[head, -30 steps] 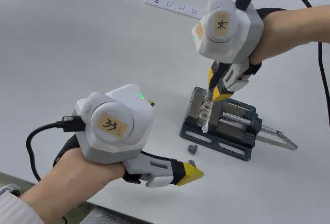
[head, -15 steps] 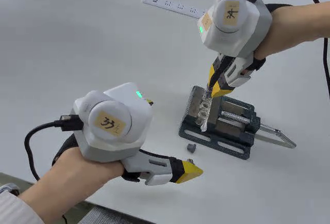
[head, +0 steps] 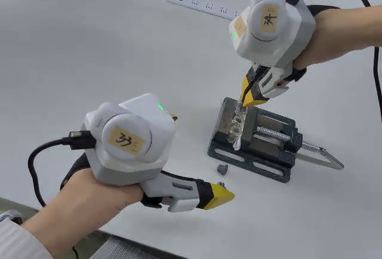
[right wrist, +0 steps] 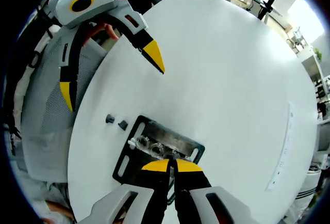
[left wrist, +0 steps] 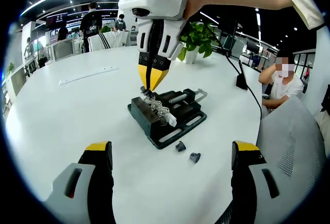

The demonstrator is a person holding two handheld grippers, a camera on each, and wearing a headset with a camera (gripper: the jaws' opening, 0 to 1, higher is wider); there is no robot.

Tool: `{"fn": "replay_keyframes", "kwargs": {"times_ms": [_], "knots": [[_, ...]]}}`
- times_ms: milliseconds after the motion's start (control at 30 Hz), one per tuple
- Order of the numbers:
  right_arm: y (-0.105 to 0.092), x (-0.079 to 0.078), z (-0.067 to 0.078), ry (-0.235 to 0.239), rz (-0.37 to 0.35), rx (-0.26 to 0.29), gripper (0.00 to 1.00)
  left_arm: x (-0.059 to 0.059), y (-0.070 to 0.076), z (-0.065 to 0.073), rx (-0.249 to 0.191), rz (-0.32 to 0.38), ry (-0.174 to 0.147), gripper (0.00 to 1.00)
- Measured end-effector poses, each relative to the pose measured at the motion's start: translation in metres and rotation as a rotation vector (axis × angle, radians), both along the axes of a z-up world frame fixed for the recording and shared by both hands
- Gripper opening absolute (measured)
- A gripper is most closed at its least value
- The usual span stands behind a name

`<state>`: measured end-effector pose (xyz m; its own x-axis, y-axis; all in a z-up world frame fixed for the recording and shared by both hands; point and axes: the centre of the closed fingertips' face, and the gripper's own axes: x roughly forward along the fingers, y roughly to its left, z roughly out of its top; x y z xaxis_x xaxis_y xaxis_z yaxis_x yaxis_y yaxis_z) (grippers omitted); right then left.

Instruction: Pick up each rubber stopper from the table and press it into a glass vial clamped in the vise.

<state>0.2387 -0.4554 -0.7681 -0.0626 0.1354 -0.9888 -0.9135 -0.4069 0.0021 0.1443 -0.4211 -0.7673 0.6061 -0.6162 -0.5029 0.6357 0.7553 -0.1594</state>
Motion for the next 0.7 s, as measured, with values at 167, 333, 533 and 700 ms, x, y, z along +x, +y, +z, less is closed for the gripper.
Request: {"fn": "replay_keyframes", "kwargs": {"times_ms": [167,333,533,700], "knots": [[0.0007,-0.0002,0.0001,-0.006,0.007,0.016,0.0,0.0012,0.0001,0.0003,-0.003,0.005,0.0,0.95],[0.0003,-0.0002,0.0004,-0.014,0.009,0.035,0.0,0.0025,0.0001,0.0005,-0.005,0.007,0.001,0.95],[-0.0006,-0.0007,0.0004,-0.009,0.005,0.046,0.0,0.0034,-0.0001,-0.0003,-0.008,0.004,0.001,0.94],[0.0005,0.0012,-0.0001,-0.018,0.025,0.053,0.0,0.0033,-0.0015,-0.0001,-0.008,0.002,0.002,0.94]]}}
